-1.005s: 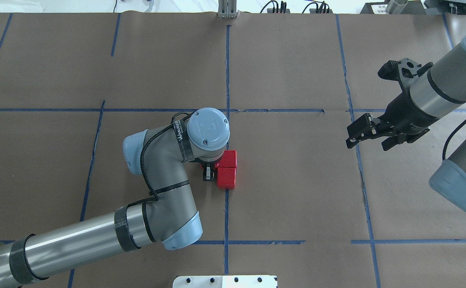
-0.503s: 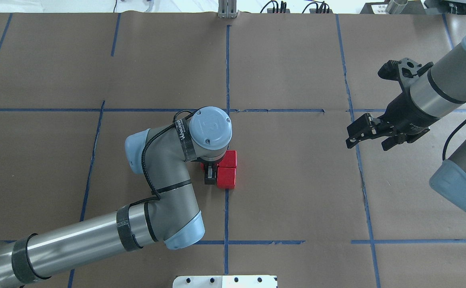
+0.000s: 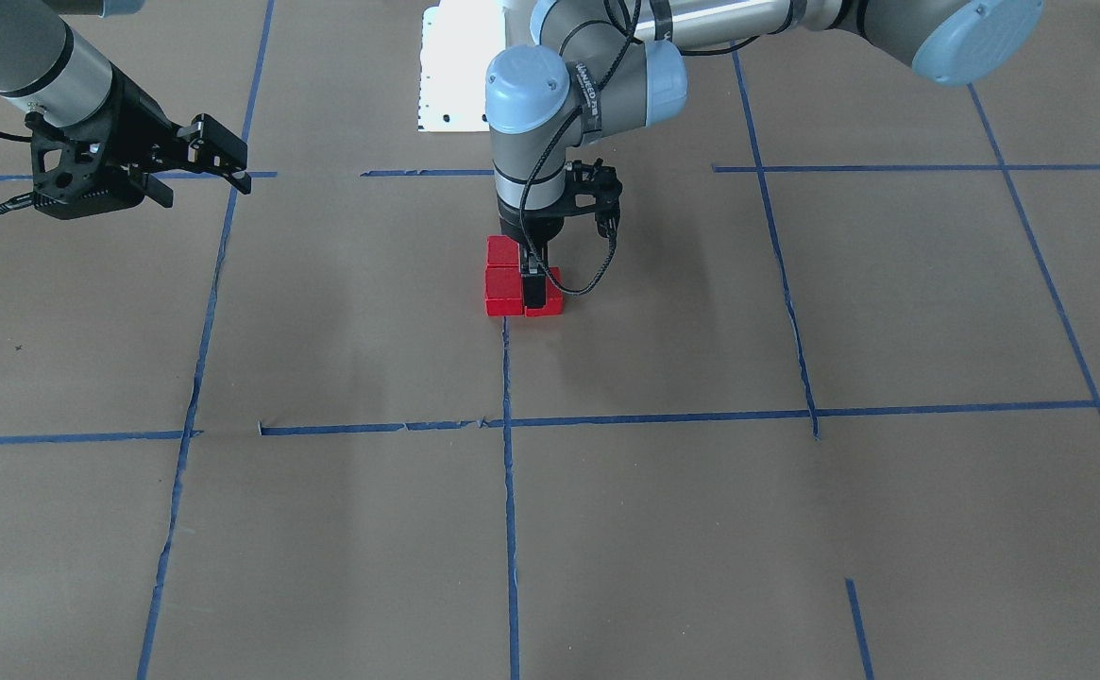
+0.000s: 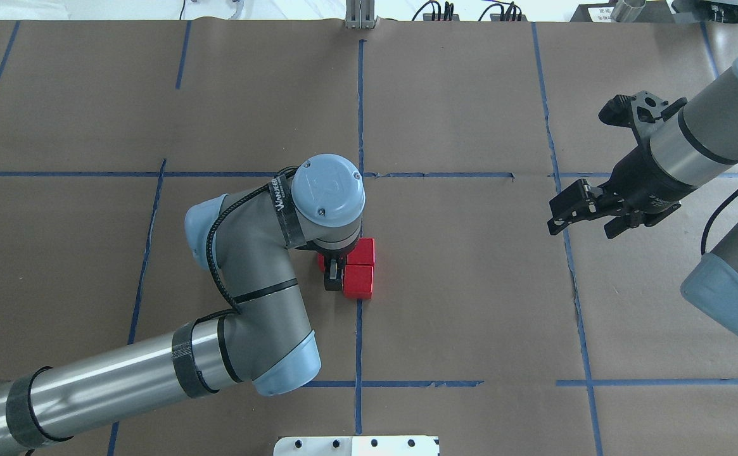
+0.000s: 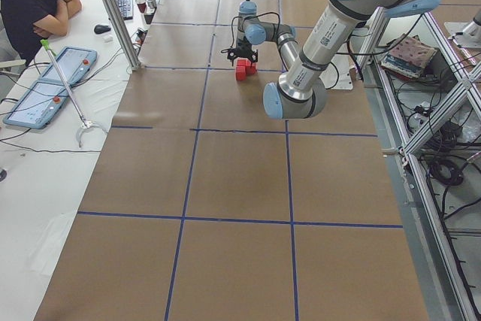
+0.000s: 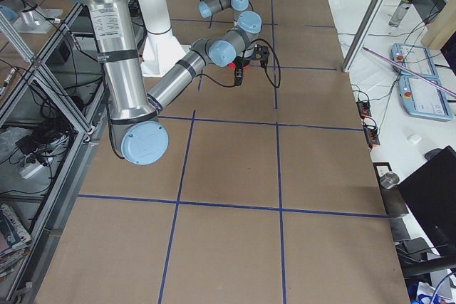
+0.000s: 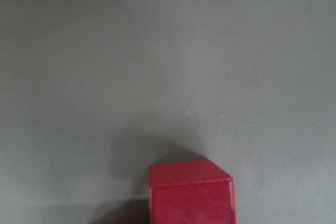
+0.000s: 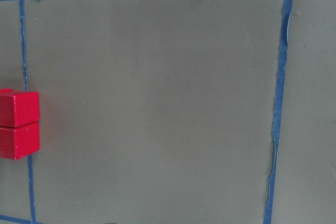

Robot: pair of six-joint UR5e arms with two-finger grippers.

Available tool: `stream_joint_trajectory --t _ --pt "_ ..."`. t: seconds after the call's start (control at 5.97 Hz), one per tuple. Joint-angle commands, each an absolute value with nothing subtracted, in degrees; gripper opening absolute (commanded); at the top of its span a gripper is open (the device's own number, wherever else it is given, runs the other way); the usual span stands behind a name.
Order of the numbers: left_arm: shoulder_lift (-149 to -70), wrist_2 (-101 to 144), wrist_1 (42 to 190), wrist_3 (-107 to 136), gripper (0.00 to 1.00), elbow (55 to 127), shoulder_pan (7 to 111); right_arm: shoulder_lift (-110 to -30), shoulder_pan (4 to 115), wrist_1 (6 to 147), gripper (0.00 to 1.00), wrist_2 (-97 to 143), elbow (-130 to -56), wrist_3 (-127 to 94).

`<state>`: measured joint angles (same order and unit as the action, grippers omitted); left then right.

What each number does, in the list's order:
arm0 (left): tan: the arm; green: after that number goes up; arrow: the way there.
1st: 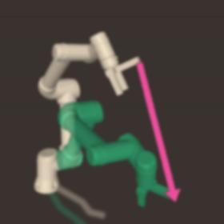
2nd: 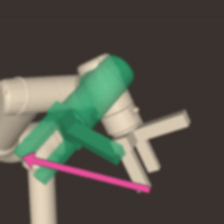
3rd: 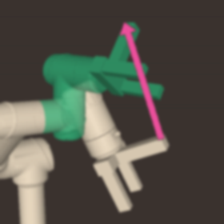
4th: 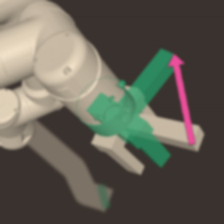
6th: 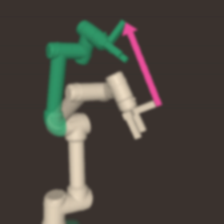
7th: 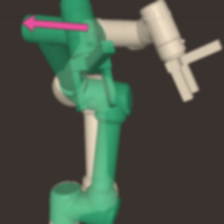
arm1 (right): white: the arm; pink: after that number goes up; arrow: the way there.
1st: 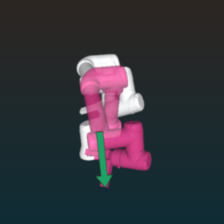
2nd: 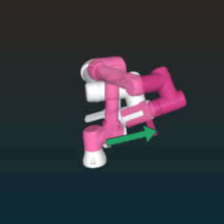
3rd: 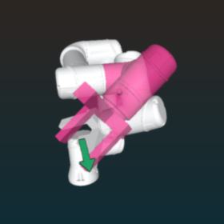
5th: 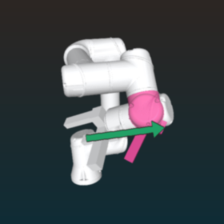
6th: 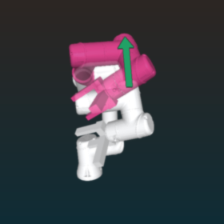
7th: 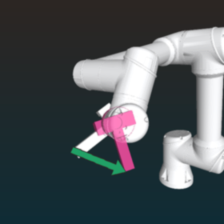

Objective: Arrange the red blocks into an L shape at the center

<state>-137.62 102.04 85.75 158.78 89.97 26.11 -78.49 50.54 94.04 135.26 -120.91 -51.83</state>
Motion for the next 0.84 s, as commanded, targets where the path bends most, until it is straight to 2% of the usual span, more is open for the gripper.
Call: stream_joint_trajectory --t 0.0,0.34,0.67 --pt "-137.37 104.48 79.57 154.01 1.0 97.78 28.28 -78.49 50.62 94.04 1.0 135.26 -120.94 -51.68" --pt "-133.36 107.22 76.82 140.09 1.0 105.68 30.58 -78.83 52.02 94.13 1.0 135.09 -120.5 -50.98" --pt "-124.41 110.56 75.33 123.13 1.0 115.62 34.43 -79.28 56.93 94.57 1.0 135.53 -117.97 -48.54"
